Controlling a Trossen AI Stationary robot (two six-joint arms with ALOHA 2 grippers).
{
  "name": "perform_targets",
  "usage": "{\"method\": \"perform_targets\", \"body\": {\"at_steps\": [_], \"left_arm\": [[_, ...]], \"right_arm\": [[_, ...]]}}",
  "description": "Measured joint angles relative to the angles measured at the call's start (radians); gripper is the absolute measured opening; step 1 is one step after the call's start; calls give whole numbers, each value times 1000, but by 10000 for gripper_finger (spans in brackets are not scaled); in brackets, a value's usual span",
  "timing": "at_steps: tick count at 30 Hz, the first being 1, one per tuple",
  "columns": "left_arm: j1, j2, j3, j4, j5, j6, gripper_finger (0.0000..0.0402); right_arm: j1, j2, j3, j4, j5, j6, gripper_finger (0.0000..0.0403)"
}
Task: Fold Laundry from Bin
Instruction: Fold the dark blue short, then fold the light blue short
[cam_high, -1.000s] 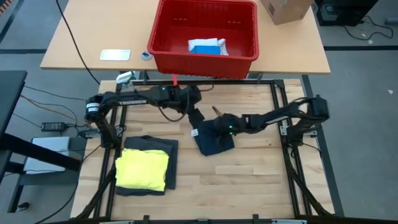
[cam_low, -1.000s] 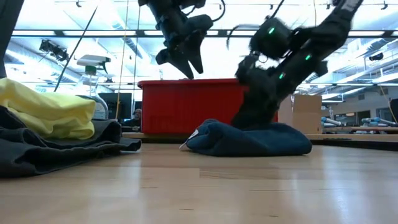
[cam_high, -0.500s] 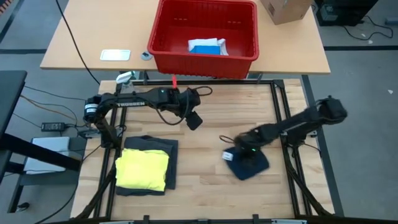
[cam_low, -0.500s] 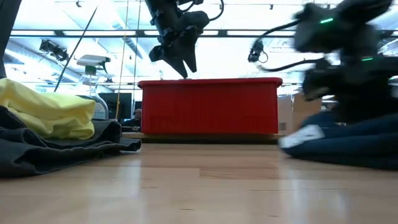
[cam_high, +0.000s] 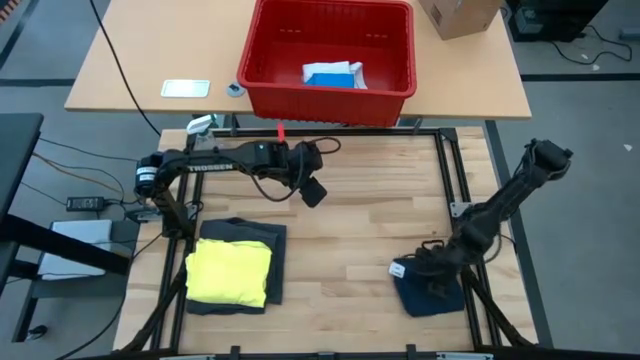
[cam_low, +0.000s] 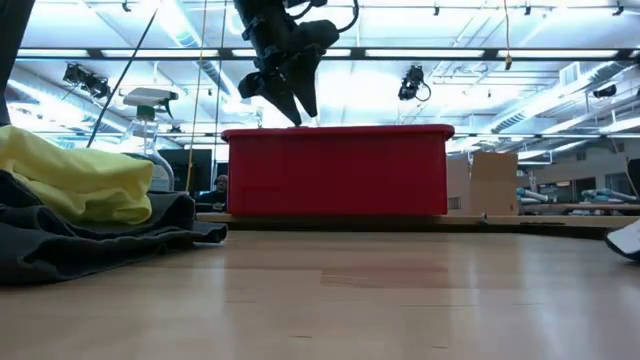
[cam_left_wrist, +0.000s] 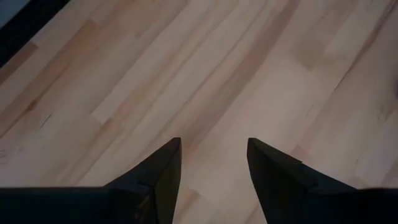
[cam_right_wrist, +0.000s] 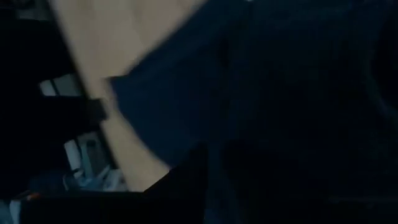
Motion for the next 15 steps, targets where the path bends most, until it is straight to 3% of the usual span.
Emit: {"method": "perform_targets", "body": {"at_steps": [7,11,15], "left_arm": [[83,-12,0,76,-13,87,185],[206,-35,0,217,-16,194,185],[362,-39,0,421,-18,292,185]], "right_arm": [[36,-81,136,-207,252,-9,117],[-8,-125,201,-338,521,-29,157],[-122,-167,250,-358,743,-195,178]]}}
